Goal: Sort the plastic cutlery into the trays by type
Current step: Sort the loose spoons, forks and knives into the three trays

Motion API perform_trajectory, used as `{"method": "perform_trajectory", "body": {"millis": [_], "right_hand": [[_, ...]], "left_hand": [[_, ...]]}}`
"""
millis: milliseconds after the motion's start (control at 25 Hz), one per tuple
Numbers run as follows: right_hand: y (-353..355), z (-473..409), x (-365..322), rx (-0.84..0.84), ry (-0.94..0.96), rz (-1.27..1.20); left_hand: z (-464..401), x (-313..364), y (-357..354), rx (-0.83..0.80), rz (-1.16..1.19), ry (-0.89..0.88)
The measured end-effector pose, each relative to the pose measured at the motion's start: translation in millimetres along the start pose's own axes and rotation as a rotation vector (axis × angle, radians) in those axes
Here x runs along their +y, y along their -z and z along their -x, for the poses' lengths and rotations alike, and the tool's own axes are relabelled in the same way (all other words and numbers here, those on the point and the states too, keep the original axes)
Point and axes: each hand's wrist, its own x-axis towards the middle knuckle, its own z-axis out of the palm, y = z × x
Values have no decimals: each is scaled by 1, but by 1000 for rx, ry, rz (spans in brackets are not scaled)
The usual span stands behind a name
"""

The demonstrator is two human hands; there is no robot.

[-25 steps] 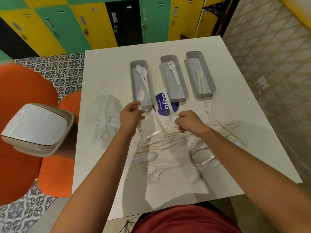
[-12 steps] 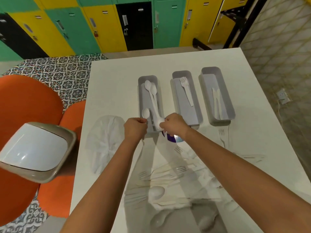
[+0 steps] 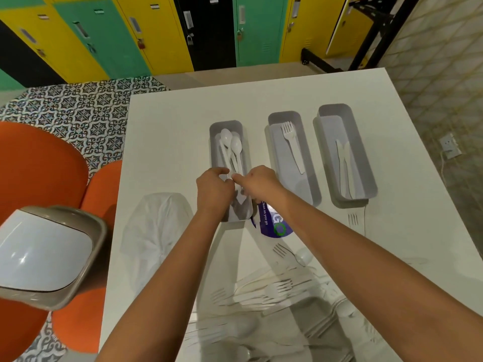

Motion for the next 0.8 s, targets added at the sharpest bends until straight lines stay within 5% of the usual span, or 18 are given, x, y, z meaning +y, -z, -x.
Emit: {"method": "perform_trajectory", "body": {"millis": [280,520,800], "right_hand": [[8,35,47,30,76,-54],[7,72,105,94,154,30],[-7,120,172,157,211,347]], "left_hand": [[29,-15,0,-16,122,8],[93,-19,-4,-124,121,-202],[143,-73,-16,-229,-95,-169]]}}
